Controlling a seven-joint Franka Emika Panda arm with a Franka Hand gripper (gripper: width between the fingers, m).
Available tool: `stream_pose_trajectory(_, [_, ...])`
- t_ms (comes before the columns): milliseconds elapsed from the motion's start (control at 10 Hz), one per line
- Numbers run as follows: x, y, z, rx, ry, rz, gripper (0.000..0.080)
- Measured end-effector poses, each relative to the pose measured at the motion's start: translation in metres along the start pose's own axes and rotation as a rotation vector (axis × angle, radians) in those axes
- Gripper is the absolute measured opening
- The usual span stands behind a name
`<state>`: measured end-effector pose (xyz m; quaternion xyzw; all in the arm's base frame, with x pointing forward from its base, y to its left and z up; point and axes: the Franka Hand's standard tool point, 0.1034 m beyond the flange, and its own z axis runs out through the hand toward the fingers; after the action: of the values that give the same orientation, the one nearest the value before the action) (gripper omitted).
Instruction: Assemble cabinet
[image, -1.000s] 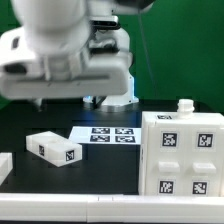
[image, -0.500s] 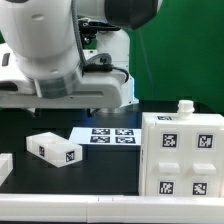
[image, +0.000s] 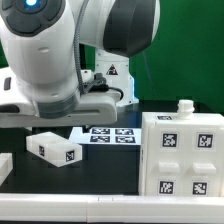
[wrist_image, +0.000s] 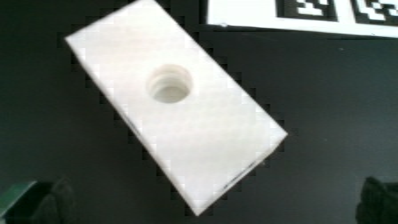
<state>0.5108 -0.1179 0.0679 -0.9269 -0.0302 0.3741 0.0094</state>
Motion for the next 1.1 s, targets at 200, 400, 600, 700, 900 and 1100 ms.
stream_pose_trajectory(200, [0.000,0.006,0.020,0.010,-0.036,0.045,0.0797])
stream_pose_trajectory(400, [0.006,0.003,0.044,-0.034,-0.116,0.151,0.0797])
stream_pose_trajectory(600, [0.009,0.004,0.048,-0.026,-0.117,0.158,0.0797])
stream_pose_trajectory(700, [0.009,0.004,0.049,-0.026,-0.118,0.158,0.0797])
stream_pose_trajectory(900, [0.002,-0.004,0.051,-0.017,-0.158,0.172,0.0797])
stream_pose_trajectory(1100, [-0.004,-0.010,0.062,-0.010,-0.203,0.189,0.0797])
